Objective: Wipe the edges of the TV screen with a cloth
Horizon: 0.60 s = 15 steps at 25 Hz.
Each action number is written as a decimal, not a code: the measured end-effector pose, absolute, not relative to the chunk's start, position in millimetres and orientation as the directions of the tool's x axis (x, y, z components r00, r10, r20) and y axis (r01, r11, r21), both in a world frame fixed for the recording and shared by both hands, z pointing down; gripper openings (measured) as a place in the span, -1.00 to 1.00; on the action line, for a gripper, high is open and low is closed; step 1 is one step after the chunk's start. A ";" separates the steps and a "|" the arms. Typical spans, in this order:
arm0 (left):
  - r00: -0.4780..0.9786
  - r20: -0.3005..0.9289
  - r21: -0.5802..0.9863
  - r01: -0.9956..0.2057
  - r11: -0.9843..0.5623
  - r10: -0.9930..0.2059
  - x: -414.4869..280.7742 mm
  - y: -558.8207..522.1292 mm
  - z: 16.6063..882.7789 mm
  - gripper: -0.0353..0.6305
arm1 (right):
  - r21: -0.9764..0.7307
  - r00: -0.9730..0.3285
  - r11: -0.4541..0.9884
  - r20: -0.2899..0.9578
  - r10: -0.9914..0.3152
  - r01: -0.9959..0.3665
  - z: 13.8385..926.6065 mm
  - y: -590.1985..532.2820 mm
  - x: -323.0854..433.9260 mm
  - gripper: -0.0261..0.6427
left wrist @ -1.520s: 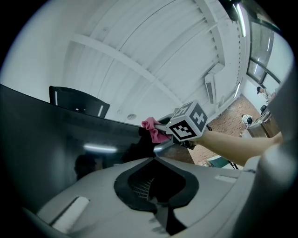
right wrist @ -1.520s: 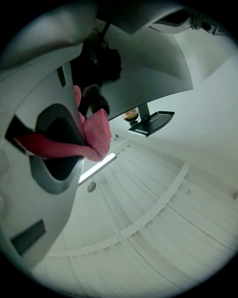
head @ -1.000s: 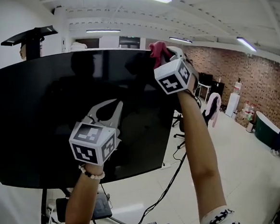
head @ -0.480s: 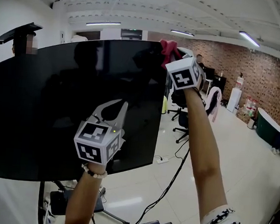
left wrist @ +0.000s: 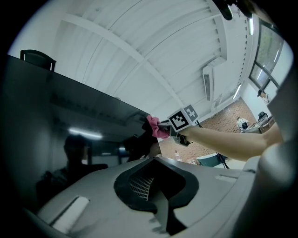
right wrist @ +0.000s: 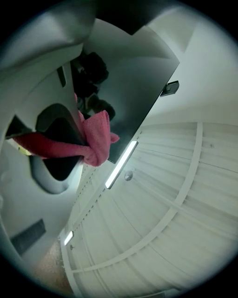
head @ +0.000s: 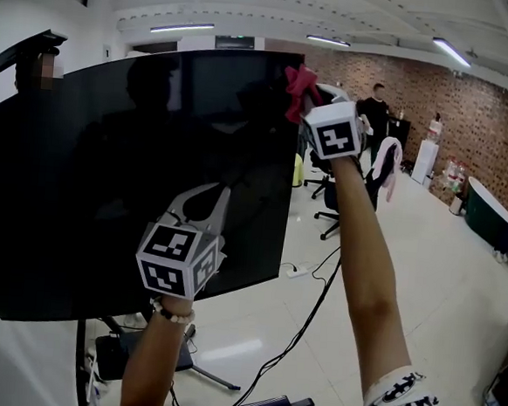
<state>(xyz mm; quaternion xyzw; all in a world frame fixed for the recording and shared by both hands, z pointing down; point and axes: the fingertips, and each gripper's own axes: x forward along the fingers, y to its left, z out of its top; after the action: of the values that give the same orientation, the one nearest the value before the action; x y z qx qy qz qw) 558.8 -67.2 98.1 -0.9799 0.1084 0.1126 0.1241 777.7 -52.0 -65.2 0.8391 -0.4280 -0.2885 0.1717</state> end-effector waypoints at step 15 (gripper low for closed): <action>0.973 -0.135 -0.101 -0.199 -0.975 -0.185 570.1 -60.3 196.1 -0.88 | 0.496 0.487 -0.539 -0.243 -0.839 -0.681 58.4 -51.9 784.1 -0.75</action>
<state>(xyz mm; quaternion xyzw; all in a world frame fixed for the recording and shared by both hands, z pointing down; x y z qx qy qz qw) 570.1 -60.3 196.1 -0.9917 0.0966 0.0626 0.0573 784.1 -51.9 58.4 0.8456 -0.4492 -0.2334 0.1692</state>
